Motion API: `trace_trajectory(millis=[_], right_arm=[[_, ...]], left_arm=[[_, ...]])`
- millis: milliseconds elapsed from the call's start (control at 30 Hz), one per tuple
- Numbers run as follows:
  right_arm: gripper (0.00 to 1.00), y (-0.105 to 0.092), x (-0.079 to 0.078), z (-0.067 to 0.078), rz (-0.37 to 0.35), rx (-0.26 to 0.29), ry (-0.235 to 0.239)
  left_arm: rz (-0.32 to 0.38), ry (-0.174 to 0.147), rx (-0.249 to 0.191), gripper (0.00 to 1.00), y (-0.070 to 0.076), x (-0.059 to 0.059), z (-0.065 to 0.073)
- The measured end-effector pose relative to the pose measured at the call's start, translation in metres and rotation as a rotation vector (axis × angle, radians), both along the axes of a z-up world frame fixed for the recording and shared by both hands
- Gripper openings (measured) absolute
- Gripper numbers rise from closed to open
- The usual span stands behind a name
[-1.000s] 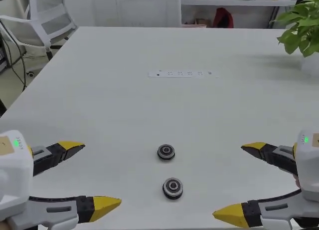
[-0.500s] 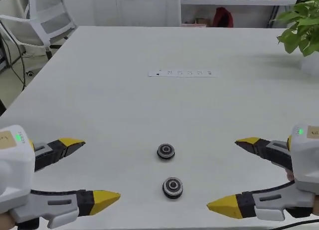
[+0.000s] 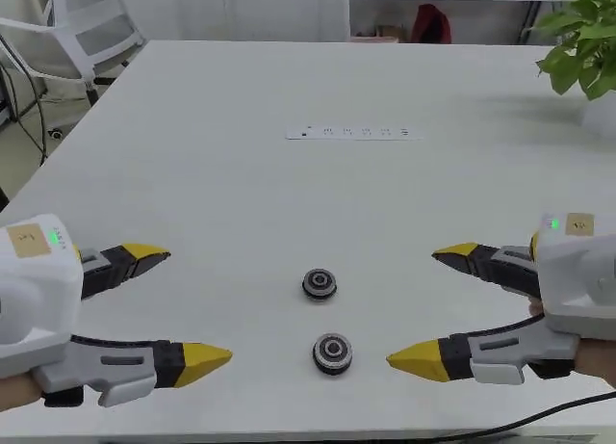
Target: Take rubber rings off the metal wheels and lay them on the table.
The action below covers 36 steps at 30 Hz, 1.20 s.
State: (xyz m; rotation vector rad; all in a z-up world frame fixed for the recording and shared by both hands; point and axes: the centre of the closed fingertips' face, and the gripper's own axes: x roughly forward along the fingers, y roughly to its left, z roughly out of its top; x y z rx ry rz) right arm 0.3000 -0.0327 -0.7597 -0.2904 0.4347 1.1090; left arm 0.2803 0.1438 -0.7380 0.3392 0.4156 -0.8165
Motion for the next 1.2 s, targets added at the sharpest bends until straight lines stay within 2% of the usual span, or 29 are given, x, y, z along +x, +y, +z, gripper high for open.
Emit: trace_trajectory(millis=[467,667,767,1033,1200], right_arm=[[0.83,0.007,0.015,-0.005,0.034,0.007,0.006],[0.81,0.012,0.014,-0.012,0.060,-0.009,0.009],[0.80,0.013,0.014,-0.016,0.074,-0.013,0.008],[0.75,0.020,0.012,-0.027,0.129,-0.036,0.005],[0.71,0.023,0.008,-0.033,0.171,-0.052,0.010]], left_arm=[[-0.052,-0.003,0.028,0.75,-0.012,0.017,-0.006],[-0.072,0.010,0.017,0.74,-0.018,0.021,-0.009],[-0.080,0.005,0.029,0.72,-0.020,0.023,-0.012],[-0.109,0.038,0.032,0.72,-0.026,0.026,-0.025],[-0.128,0.043,0.035,0.70,-0.031,0.028,-0.028]])
